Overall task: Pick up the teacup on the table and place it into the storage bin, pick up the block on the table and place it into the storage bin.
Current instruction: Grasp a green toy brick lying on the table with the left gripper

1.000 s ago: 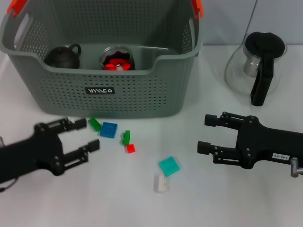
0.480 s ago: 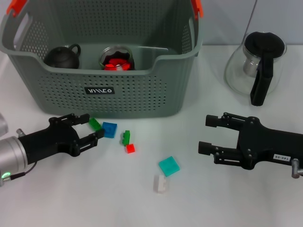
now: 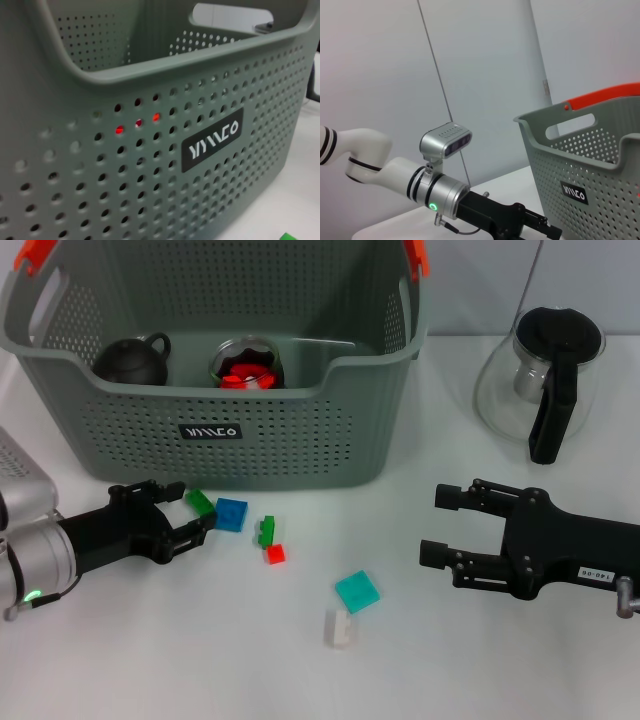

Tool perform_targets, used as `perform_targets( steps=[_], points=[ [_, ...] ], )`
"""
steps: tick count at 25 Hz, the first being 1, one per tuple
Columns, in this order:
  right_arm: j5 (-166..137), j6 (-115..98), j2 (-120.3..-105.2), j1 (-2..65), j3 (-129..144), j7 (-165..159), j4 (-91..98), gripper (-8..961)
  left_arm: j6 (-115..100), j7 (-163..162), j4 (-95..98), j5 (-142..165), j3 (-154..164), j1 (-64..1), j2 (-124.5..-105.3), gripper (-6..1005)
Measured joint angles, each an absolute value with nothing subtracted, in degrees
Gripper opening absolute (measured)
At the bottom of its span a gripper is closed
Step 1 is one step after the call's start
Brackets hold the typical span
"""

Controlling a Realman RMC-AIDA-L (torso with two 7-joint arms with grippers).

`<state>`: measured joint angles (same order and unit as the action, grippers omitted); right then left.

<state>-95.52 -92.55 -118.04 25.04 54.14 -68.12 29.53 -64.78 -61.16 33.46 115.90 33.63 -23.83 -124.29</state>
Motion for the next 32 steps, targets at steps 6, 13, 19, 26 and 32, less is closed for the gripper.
perform_targets(
  steps=[6, 13, 19, 26, 32],
  points=[
    [-95.5, -92.5, -118.04, 25.0, 54.1, -68.1, 29.5, 822, -62.0, -60.8, 32.5, 115.9, 33.9, -24.9, -124.27, 611],
    [-95.6, -92.5, -118.04, 25.0, 54.1, -68.1, 29.5, 821, -59.4, -60.8, 30.9, 115.9, 34.5, -26.4, -124.20, 610],
    [-95.7, -92.5, -118.04, 25.0, 54.1, -68.2, 29.5, 821, -57.4, -61.0, 30.8, 115.9, 37.0, -26.6, -124.24, 609],
    [-95.6, -92.6, -117.89, 24.8, 54.1, -68.4, 29.5, 822, -60.7, -61.1, 31.1, 115.9, 37.5, -25.5, -124.28, 609],
    [-95.6, -92.6, -117.77, 24.8, 54.1, -69.0, 29.6, 822, -72.2, -61.1, 34.2, 116.9, 37.6, -22.8, -124.17, 608]
  ],
)
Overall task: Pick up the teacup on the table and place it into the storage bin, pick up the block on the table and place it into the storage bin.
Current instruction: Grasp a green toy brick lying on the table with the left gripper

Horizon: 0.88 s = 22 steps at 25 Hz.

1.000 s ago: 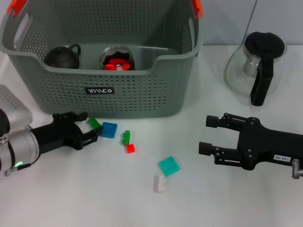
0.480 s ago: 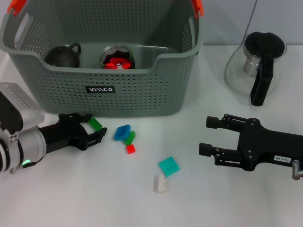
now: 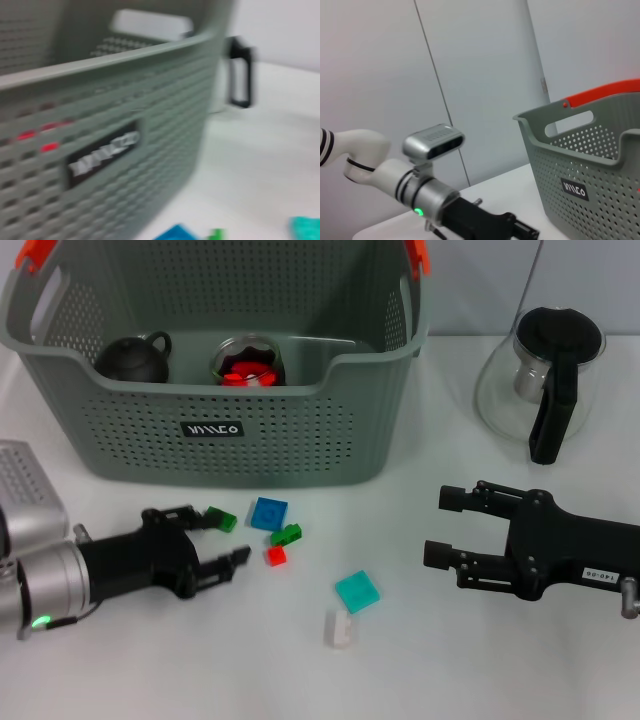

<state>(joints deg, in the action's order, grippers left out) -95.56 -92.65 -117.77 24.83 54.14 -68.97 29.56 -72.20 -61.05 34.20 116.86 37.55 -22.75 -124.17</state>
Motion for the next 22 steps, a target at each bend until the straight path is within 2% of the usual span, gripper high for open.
perform_targets(
  steps=[4, 22],
  points=[
    [-95.5, -92.6, -117.77, 25.0, 54.1, -69.0, 29.6, 821, -77.4, -61.3, 36.9, 119.3, 36.9, -21.8, -124.19, 608],
    [-95.9, -92.5, -117.89, 24.9, 53.4, -69.0, 29.5, 821, -64.7, -61.3, 33.1, 119.7, 37.2, -26.0, -124.28, 588]
  ],
)
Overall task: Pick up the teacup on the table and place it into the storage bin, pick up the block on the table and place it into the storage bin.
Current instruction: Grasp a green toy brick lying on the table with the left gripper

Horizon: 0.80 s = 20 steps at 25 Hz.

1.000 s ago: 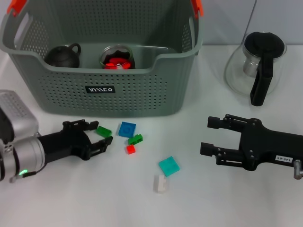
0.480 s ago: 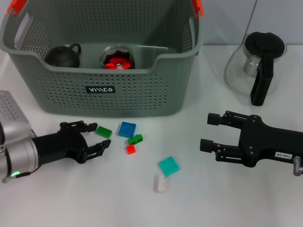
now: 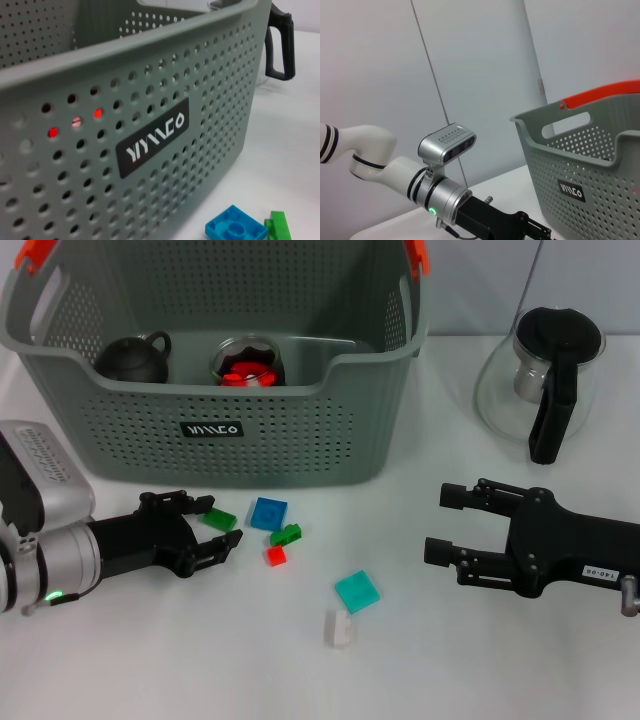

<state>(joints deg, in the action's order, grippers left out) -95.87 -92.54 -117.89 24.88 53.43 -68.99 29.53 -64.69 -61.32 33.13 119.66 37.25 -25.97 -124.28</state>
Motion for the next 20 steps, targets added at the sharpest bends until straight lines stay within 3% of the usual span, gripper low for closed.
perform_targets(
  steps=[20],
  points=[
    [-95.9, -92.6, -117.79, 25.1, 53.4, -69.0, 29.5, 822, -65.4, -61.3, 33.8, 118.8, 36.8, -24.4, -124.47, 539]
  ],
)
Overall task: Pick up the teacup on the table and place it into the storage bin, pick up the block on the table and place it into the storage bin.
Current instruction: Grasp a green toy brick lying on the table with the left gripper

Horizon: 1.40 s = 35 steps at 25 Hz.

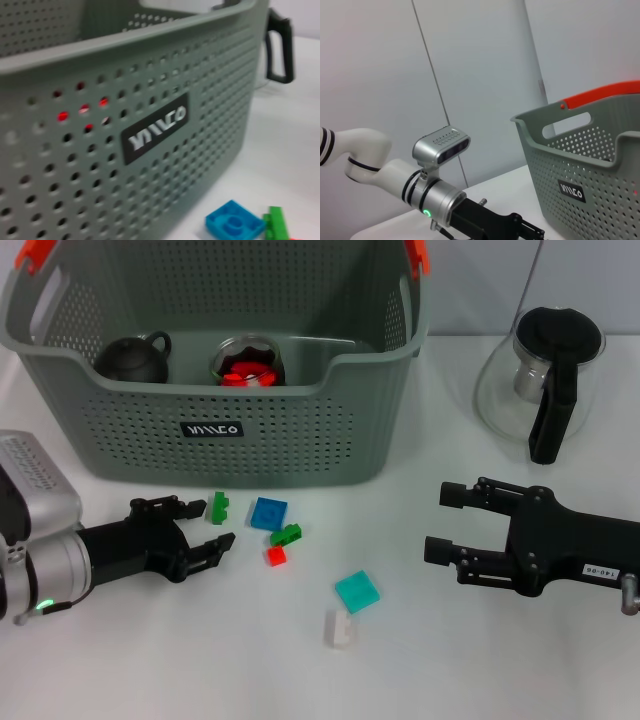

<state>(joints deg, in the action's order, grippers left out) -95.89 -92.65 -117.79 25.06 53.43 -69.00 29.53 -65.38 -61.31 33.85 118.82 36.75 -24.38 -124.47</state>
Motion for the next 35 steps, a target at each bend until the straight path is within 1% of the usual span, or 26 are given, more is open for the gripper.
perform_targets(
  steps=[20, 35],
  points=[
    [-95.9, -92.7, -117.86, 25.1, 53.4, -69.1, 29.5, 821, -58.0, -61.4, 29.3, 115.7, 36.8, -26.9, -124.54, 490],
    [-95.9, -92.7, -117.77, 25.1, 53.4, -69.2, 29.5, 821, -59.1, -64.2, 31.8, 115.2, 36.1, -24.9, -124.37, 452]
  ],
)
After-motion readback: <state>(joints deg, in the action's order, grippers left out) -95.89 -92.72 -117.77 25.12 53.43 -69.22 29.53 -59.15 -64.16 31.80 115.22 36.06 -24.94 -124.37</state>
